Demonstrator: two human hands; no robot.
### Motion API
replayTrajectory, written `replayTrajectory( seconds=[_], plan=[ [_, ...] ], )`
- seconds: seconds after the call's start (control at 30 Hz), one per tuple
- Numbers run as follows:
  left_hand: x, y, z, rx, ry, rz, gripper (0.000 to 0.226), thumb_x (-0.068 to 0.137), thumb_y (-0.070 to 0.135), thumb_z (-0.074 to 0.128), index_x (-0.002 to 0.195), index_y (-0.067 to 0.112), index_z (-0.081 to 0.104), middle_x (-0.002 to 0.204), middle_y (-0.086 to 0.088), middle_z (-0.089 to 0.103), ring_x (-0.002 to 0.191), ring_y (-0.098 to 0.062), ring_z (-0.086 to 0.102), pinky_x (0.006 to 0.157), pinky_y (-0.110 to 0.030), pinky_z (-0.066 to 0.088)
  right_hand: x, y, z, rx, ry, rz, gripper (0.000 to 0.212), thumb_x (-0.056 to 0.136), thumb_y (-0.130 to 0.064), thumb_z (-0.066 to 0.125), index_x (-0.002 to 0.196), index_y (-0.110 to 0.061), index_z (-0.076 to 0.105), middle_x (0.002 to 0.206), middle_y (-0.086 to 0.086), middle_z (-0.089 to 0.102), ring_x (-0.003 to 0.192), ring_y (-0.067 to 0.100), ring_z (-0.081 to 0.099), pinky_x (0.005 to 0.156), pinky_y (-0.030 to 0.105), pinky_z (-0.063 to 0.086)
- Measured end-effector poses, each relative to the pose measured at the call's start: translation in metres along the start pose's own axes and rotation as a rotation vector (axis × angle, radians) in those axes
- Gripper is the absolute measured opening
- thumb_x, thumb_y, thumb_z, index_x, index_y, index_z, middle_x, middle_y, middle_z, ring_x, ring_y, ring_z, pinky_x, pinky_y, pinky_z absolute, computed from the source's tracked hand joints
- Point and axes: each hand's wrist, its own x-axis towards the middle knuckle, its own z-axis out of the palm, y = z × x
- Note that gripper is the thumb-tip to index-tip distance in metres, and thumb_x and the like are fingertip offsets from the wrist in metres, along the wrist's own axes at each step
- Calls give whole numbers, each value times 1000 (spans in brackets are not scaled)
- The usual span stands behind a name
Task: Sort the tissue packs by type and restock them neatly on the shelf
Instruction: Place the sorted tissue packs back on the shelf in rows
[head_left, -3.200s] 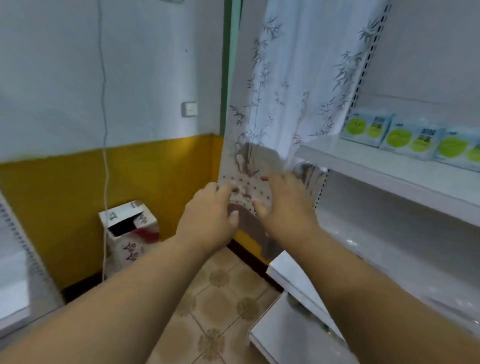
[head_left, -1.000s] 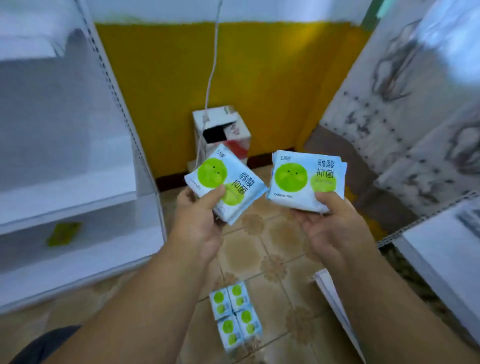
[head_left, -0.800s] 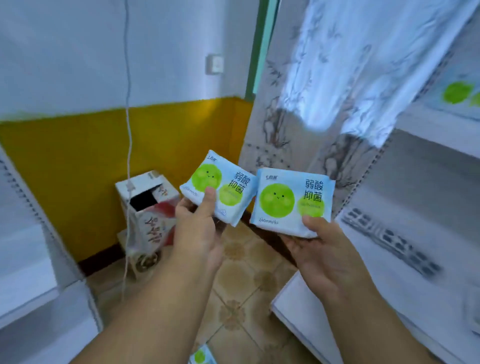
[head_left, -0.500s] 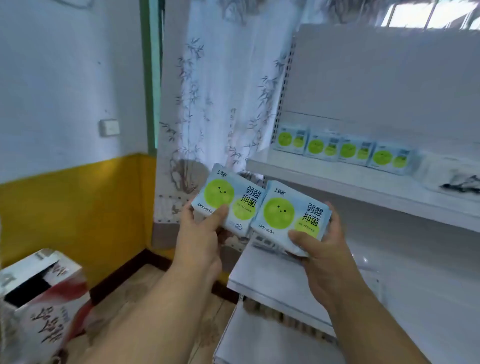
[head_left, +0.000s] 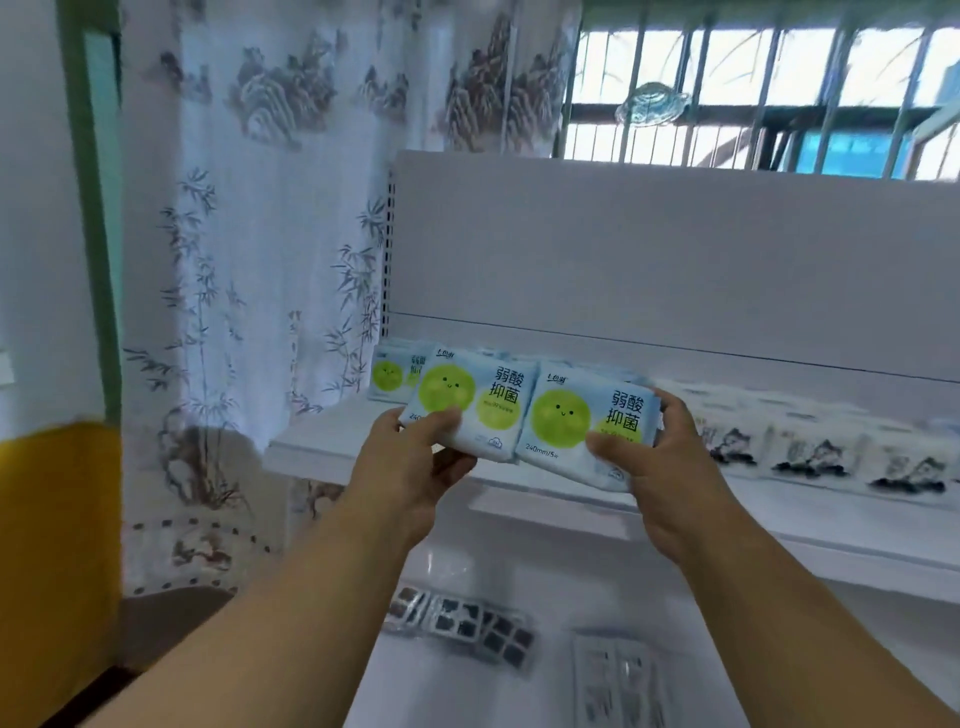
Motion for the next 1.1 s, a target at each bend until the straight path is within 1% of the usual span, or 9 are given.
replayTrajectory(
  seconds=[0.13, 0.2, 0.3, 0.4, 0.47, 0.53, 0.6, 0.87, 1.1],
  plan=[
    [61, 3, 14, 368, -52, 8, 71, 84, 23, 76, 144, 15, 40, 117, -15, 62, 90, -28, 65, 81, -41, 56, 58, 16, -7, -74, 37, 13, 64, 73, 2, 81, 123, -23, 50, 107, 7, 69, 96, 27, 70, 82, 46, 59],
    [92, 3, 18, 762, -73, 105, 53, 81, 36, 78, 124, 10, 59, 113, -12, 64, 101, -28, 62, 87, -39, 49, 84, 24, -13, -161, 71, 36, 68, 72, 0, 82, 126, -22, 48, 107, 8, 68, 93, 27, 69, 71, 39, 58],
    [135, -1, 28, 1226, -168, 190, 39, 78, 41, 79, 70, 14, 53, 74, -5, 56, 67, -18, 52, 57, -27, 36, 115, 33, -22, -419, 76, 60, 67, 71, -4, 85, 123, -20, 47, 97, 6, 68, 80, 22, 68, 59, 34, 55],
    [167, -4, 45, 1649, -257, 269, 45, 80, 48, 75, 66, 13, 50, 66, -1, 50, 61, -14, 48, 51, -26, 32, 141, 36, -27, -791, 43, 41, 58, 69, -12, 87, 112, -19, 49, 91, 1, 66, 75, 15, 65, 56, 26, 49],
    [182, -6, 55, 1821, -297, 348, 41, 79, 49, 75, 82, 12, 57, 81, -1, 59, 76, -17, 56, 61, -26, 39, 156, 34, -27, -1066, 14, 5, 53, 68, -18, 87, 106, -19, 50, 94, 1, 64, 76, 15, 61, 57, 25, 46],
    [196, -10, 65, 1880, -297, 387, 48, 76, 45, 77, 108, 15, 57, 103, -1, 63, 95, -21, 59, 74, -28, 44, 172, 31, -28, -1327, 1, -47, 53, 65, -28, 86, 106, -19, 54, 102, 5, 59, 87, 21, 60, 72, 31, 51],
    [203, -15, 74, 1907, -278, 437, 58, 73, 43, 78, 117, 19, 50, 102, 2, 59, 96, -21, 57, 77, -31, 46, 185, 31, -27, -1538, -2, -89, 57, 66, -37, 83, 112, -19, 56, 106, 5, 54, 96, 24, 56, 81, 35, 51],
    [220, -43, 101, 2053, -120, 616, 57, 78, 42, 70, 122, 19, 41, 93, 2, 60, 88, -22, 59, 67, -33, 44, 233, 42, -26, -1716, -77, -135, 43, 81, -22, 67, 120, -13, 52, 113, 9, 45, 104, 27, 50, 77, 32, 42],
    [235, -53, 115, 2142, -74, 589, 22, 84, 36, 63, 100, 22, 57, 78, 5, 50, 80, -21, 55, 67, -31, 42, 252, 53, -18, -1834, -101, -190, 28, 84, -10, 57, 111, -14, 59, 119, 9, 42, 110, 27, 42, 76, 33, 37]
  ],
)
